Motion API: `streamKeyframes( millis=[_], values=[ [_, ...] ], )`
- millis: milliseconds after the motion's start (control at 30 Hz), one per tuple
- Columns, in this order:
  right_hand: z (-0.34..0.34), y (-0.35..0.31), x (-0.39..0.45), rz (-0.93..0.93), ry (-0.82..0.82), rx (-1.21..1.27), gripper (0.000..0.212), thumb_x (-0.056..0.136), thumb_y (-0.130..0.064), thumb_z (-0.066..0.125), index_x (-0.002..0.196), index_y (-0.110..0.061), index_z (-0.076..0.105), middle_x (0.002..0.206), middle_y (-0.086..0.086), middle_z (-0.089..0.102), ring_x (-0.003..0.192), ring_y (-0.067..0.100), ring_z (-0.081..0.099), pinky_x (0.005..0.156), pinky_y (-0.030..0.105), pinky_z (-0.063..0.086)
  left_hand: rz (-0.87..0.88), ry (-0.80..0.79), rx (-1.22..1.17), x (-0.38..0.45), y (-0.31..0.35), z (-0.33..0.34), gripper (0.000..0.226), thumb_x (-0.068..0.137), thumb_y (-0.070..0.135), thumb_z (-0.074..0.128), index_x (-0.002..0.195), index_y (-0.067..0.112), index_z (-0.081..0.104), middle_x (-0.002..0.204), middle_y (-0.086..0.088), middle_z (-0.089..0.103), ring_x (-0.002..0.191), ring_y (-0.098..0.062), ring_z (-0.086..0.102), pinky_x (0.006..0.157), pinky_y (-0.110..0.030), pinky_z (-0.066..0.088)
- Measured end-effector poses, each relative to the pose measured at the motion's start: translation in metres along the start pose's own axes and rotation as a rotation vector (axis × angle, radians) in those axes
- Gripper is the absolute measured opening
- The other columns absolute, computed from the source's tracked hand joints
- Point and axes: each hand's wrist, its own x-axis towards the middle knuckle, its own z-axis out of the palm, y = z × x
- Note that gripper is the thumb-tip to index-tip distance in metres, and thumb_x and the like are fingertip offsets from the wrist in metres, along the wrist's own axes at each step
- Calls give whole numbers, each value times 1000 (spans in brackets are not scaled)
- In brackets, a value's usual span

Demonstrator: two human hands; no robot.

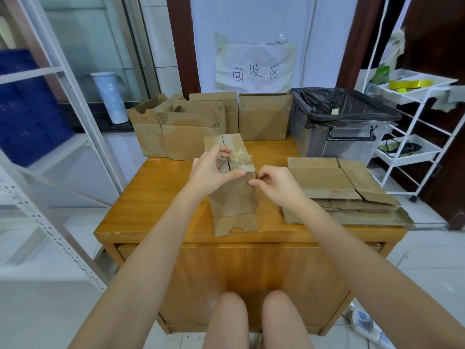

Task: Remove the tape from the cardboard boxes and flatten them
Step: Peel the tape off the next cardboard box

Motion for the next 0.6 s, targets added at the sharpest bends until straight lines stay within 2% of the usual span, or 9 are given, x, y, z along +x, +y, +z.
streamKeyframes(
  millis=[167, 267, 500, 600],
  values=[
    [-3, 2, -3, -186, -35, -189, 19, 97, -12, 52, 84, 0, 59, 77, 6, 58, 70, 21, 53, 61, 29, 38, 27, -28, 106, 2, 2, 0, 76, 60, 61, 79, 122, 30, 49, 109, 18, 50, 99, -3, 40, 92, -25, 27],
    [-4, 3, -3, -249, -41, -317, 19, 99, -10, 47, 85, 0, 56, 77, 3, 52, 69, 23, 53, 58, 28, 31, 42, 3, 156, 2, 2, 4, 79, 58, 63, 79, 123, 29, 49, 107, 17, 48, 99, -2, 38, 89, -24, 25],
    [-12, 2, -1, -352, -108, -377, 20, 100, -14, 45, 86, -3, 55, 81, 8, 57, 69, 25, 56, 62, 35, 43, 64, -47, 122, 6, -6, 1, 76, 56, 59, 82, 118, 31, 49, 109, 15, 52, 99, -4, 42, 90, -25, 27],
    [-19, 0, -1, -441, -121, -446, 19, 98, -14, 47, 85, -4, 57, 77, 5, 55, 66, 26, 57, 59, 34, 44, 109, -104, 73, 9, -13, -4, 73, 51, 64, 81, 111, 35, 51, 101, 16, 58, 85, -4, 46, 90, -30, 33]
  ],
)
